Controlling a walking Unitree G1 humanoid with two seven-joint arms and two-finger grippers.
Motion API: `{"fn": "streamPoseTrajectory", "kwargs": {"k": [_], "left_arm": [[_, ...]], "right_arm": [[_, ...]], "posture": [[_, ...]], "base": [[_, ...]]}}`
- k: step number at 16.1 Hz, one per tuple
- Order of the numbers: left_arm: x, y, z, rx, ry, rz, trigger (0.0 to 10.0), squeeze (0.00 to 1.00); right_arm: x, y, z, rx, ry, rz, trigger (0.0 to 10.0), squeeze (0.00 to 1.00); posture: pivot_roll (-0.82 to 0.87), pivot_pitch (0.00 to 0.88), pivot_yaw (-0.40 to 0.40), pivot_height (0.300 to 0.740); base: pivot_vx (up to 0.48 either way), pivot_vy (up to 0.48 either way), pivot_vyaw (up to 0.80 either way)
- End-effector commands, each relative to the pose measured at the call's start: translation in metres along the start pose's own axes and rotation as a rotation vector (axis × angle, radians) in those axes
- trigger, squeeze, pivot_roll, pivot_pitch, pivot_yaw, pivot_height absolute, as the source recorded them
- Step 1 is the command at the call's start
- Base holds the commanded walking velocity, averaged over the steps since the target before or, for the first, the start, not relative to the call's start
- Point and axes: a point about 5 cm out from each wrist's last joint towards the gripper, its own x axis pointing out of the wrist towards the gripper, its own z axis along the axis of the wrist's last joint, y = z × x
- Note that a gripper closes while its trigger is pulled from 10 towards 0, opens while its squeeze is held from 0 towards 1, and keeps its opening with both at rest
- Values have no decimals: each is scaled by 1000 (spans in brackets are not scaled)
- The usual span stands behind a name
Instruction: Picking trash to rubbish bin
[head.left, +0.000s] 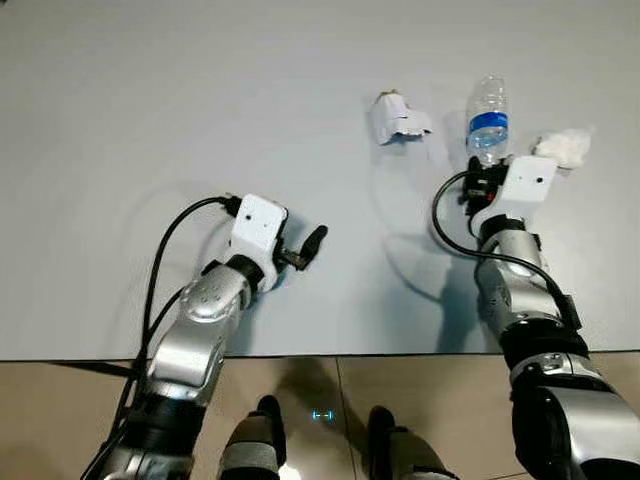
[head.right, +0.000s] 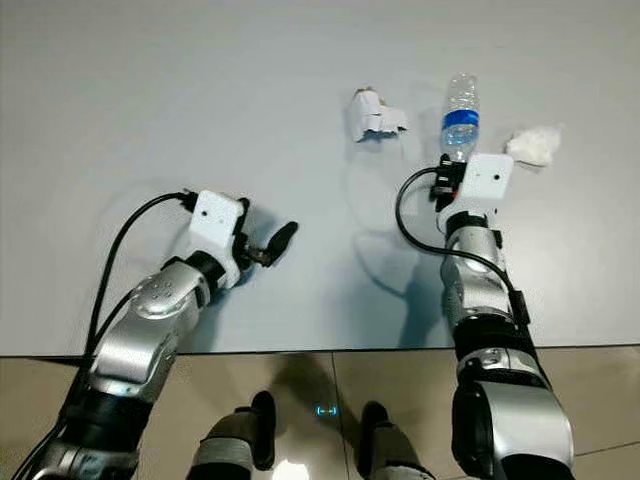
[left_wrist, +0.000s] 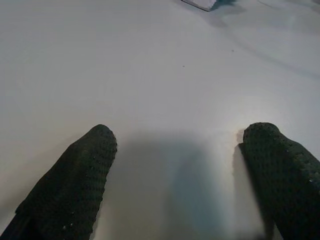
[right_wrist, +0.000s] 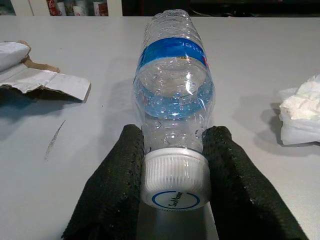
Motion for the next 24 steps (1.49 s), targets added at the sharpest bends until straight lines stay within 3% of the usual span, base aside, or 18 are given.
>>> {"fn": "streamPoseTrajectory", "kwargs": {"k": [1,2,3,4,5,13,17,24], "left_arm": [[0,-3,-8,1,33,-4,10000,0],[3,-5,-8,-5,24,-5,10000,0],[5,-6,-8,-8,20,-2,10000,0],[6,-6,-7,-13,12,5,10000,0],[9,-6,-6,-17,2,15,10000,0],[32,-21,-1,-63,-70,37,10000,0],[43,-29,2,-67,-98,34,10000,0],[52,-32,10,-61,-150,52,10000,0]], "right_arm": [[-26,-7,-51,14,225,-31,2275,0],[-26,-12,-50,9,219,-41,3529,0],[-25,-13,-49,5,216,-43,4000,0],[-25,-15,-47,-1,208,-44,6392,0],[-24,-17,-45,-11,198,-45,10000,0],[-21,-33,-16,-129,56,-43,10000,0],[-22,-51,5,-165,2,-74,10000,0],[-34,-48,29,-232,-48,-28,10000,0]], "posture": [[380,312,53,740],[369,296,44,740],[364,290,41,740],[359,284,35,740],[352,274,28,740],[263,204,-11,740],[196,174,-9,740],[149,165,-4,740]], "base": [[0,0,0],[0,0,0],[0,0,0],[0,0,0],[0,0,0],[0,0,0],[0,0,0],[0,0,0]]}}
